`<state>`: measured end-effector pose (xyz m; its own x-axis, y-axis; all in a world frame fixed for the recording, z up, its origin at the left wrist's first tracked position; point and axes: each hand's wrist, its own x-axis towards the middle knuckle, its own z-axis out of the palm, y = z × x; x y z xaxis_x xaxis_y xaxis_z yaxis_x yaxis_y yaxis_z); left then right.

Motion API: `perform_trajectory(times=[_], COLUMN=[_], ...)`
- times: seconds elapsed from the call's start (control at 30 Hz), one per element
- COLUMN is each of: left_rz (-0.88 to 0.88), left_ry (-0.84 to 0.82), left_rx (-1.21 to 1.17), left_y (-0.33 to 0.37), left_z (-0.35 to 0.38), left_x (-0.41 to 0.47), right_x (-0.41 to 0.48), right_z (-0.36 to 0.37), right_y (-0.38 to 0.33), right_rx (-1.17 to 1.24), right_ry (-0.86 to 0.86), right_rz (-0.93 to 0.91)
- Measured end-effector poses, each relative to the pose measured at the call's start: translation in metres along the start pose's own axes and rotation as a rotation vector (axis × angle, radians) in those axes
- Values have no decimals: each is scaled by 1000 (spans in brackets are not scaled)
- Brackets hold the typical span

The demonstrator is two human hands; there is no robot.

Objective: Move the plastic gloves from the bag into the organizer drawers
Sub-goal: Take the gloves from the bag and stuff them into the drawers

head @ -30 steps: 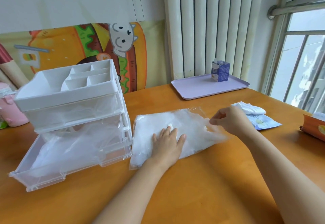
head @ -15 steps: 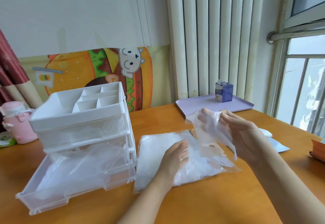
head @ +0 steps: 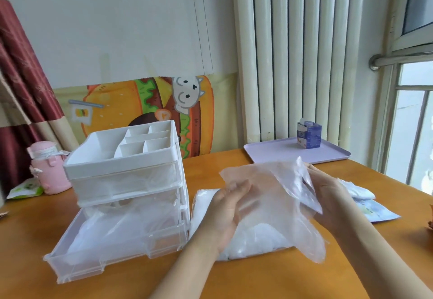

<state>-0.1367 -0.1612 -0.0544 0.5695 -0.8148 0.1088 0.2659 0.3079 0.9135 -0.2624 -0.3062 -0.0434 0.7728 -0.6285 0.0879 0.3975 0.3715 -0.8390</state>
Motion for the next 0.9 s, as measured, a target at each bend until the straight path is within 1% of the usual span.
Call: perform_trajectory(times=[0.1,0.17,0.23,0.27,0.33,0.4,0.5,0.57,0.63,0.7,0.8,0.9], left_rz=[150,224,273,296,300,265,224,195,206,235,284,282], left_ry=[88,121,114,112,100,77,-38,-136,-171,-136,-46,65], left_rx=[352,629,806,876,1009,1155,1363,1419,1419,1431,1427,1387], left_y=[20,35,49,57,75,94,118,129,141,153,168,172], left_z=[3,2,-4,-9,-19,-27,-35,-37,-42,-51,-76,-105], left_x=[-15,-27,-34,-37,-42,-50,-59,-66,-74,-80,-88,-97], right_x=[5,2,-4,-7,-17,-26,-37,-43,-47,-51,-58,-59], right_z=[2,9,18,23,38,56,86,101,109,108,104,113], right_y=[1,3,8,12,19,24,37,50,59,61,63,67], right_rx=[-51,-118,-209,-245,-319,-365,-486,-605,-699,-726,-691,-561], right_ry=[44,40,31,13,-55,-163,-312,-391,-408,-418,-482,-513], right_rz=[-86,-187,-312,-342,-354,-336,-255,-212,-182,-86,56,123])
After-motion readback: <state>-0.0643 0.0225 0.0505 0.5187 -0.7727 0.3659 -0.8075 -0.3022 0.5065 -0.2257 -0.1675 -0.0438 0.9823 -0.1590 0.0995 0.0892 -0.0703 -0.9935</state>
